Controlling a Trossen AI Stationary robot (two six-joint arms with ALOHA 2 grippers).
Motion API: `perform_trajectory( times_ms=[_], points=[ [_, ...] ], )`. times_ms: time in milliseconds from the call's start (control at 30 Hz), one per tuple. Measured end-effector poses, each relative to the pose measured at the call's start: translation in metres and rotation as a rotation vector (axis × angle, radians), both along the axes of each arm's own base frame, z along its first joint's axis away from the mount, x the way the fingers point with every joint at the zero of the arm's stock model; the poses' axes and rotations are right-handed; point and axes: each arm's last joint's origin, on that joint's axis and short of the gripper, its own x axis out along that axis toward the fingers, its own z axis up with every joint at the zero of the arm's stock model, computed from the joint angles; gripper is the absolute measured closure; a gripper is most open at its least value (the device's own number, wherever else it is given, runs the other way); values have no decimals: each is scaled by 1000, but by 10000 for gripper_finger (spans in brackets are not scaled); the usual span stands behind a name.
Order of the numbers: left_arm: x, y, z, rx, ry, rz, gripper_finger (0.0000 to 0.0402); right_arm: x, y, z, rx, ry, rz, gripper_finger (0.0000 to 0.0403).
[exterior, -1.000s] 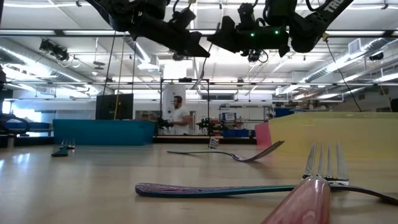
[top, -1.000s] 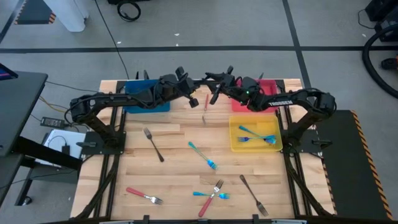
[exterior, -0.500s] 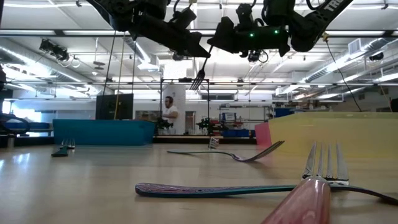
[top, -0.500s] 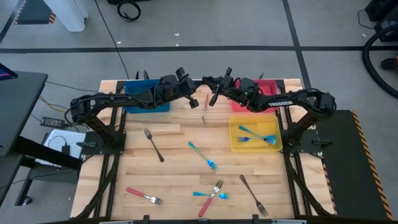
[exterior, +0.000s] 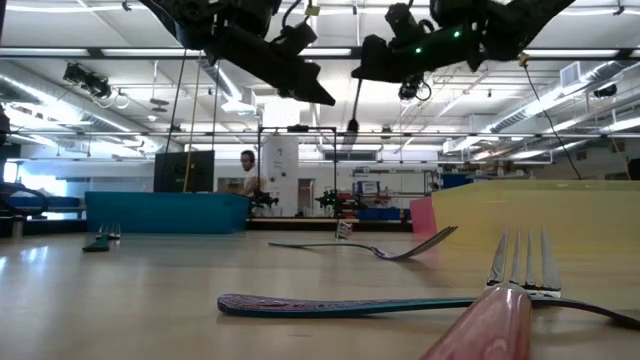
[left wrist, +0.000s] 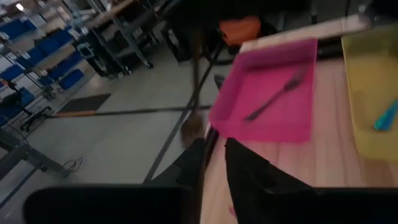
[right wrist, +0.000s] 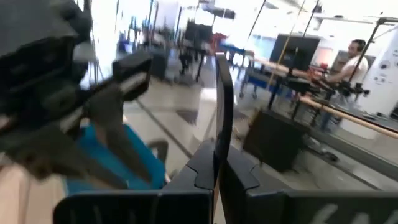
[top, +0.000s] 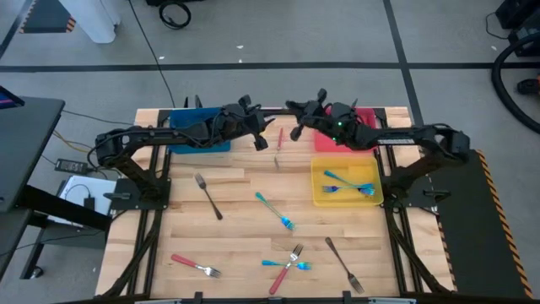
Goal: Sort silverware by color (type)
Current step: Put the top right black fork into the red bin
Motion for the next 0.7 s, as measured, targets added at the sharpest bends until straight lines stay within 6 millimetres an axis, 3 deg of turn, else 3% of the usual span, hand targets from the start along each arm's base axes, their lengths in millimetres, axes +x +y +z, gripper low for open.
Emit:
perform_trajectory(
  times_ms=[300,700],
  points=[
    [2,-18,-13,-62,119,-41,291,-42,17,3,47,366,-194,393],
    [5,-49,-23,-155,205,-97,291,-75,1,-40,221,849,-325,392]
  ],
)
